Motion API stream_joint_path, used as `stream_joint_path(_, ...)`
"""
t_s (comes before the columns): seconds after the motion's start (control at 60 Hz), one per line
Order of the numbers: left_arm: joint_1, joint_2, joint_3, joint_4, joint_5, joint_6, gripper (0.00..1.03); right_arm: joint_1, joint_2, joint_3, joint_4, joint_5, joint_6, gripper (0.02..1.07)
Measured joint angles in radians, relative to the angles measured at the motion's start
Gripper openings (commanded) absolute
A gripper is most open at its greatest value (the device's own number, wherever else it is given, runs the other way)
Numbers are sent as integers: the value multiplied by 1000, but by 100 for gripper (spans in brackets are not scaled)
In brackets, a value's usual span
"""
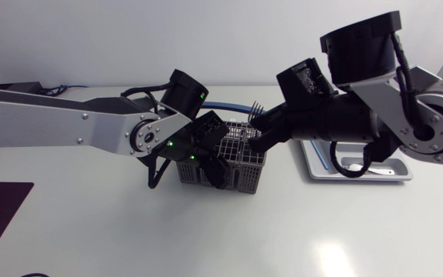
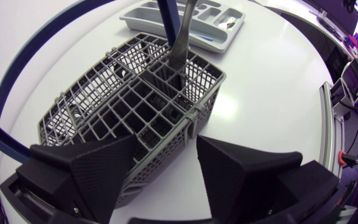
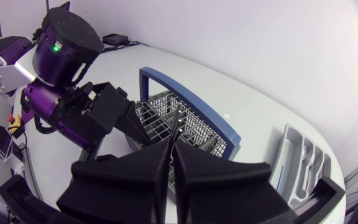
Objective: Unload the cutlery basket into the drawer organizer.
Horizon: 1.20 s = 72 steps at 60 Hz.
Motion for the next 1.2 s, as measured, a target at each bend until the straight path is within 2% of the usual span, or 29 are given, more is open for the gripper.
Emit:
stream_joint_path(0.433, -6, 13, 8, 19, -11, -22, 82, 12, -42, 2, -4, 26, 26, 8)
stream_joint_path(0.833, -7, 17, 8, 24, -11, -22, 82, 32, -106, 40, -63, 21, 29, 8)
stream_joint_path(0.967, -7, 9, 8, 22, -4, -18, 82, 1, -159, 40, -113, -99, 21, 8)
stream_joint_path(1.117, 0, -51, 7, 21, 60, 31, 82, -81, -237, 40, -181, -238, -36, 8)
stream_joint_path(1.2, 10, -111, 7, 21, 129, 58, 84, -123, -264, 39, -227, -333, -65, 8)
